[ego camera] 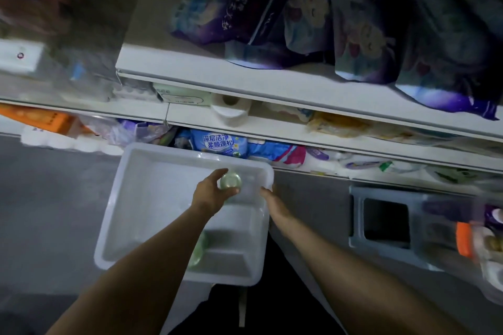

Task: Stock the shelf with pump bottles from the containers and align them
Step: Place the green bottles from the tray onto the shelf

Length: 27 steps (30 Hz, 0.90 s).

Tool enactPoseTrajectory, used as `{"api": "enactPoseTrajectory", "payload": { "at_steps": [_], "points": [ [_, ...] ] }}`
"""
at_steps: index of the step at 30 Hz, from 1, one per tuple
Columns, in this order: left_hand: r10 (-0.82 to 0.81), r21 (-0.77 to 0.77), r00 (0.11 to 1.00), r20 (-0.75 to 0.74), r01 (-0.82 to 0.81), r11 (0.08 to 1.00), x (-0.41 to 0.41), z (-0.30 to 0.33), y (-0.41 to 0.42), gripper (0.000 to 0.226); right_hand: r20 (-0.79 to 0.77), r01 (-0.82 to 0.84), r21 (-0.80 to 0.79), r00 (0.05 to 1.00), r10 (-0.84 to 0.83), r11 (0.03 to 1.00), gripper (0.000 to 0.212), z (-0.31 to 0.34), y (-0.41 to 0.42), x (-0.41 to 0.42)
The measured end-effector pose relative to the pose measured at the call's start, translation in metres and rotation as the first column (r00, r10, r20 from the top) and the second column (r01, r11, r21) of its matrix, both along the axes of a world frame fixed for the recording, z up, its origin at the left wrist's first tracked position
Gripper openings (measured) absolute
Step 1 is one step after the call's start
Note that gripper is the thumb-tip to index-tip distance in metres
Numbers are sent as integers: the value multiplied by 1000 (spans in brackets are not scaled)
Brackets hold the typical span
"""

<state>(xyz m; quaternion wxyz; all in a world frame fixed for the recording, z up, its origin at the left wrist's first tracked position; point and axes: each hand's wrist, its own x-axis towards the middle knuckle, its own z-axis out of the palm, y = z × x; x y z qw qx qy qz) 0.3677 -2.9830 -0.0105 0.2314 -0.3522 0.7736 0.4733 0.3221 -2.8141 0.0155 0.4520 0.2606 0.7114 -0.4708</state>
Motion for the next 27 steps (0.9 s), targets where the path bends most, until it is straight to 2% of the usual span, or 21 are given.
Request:
{"api": "enactPoseTrajectory", "payload": {
  "at_steps": [3, 9, 11, 14, 17, 19, 23, 27],
  "points": [
    [-41, 2, 999, -1, 41, 999, -3, -1, 1, 68, 6, -2, -14, 1000, 2, 1000, 48, -1, -1, -3],
    [8, 61, 1000, -14, -7, 998, -4, 12, -9, 61, 29, -25, -30, 999, 26, 999, 42, 6, 3, -8],
    [-21, 54, 999, -35, 23, 998, -5, 20, -15, 54, 16, -20, -39, 1000, 21, 999, 39, 11, 4, -9],
    [-47, 47, 992, -116, 53, 997, -3, 39, -22, 37, -59, -38, -64, 998, 34, 997, 36, 26, 1, -9],
    [-34, 54, 976, -213, 46, 997, -4, 62, -27, 33, -84, -26, -112, 996, 16, 993, 16, 42, -6, -6],
    [3, 104, 969, -246, 23, 994, -5, 80, -29, 39, -88, -19, -133, 996, 7, 991, 19, 57, -11, -2],
    [145, 338, 945, -294, -39, 940, -7, 120, -29, 41, -114, 72, -220, 989, -99, 973, 27, 89, -17, 12],
    [195, 379, 900, -389, -37, 925, -10, 162, -24, 39, -79, 170, -316, 976, -205, 933, 35, 126, -17, 21]
  ]
}}
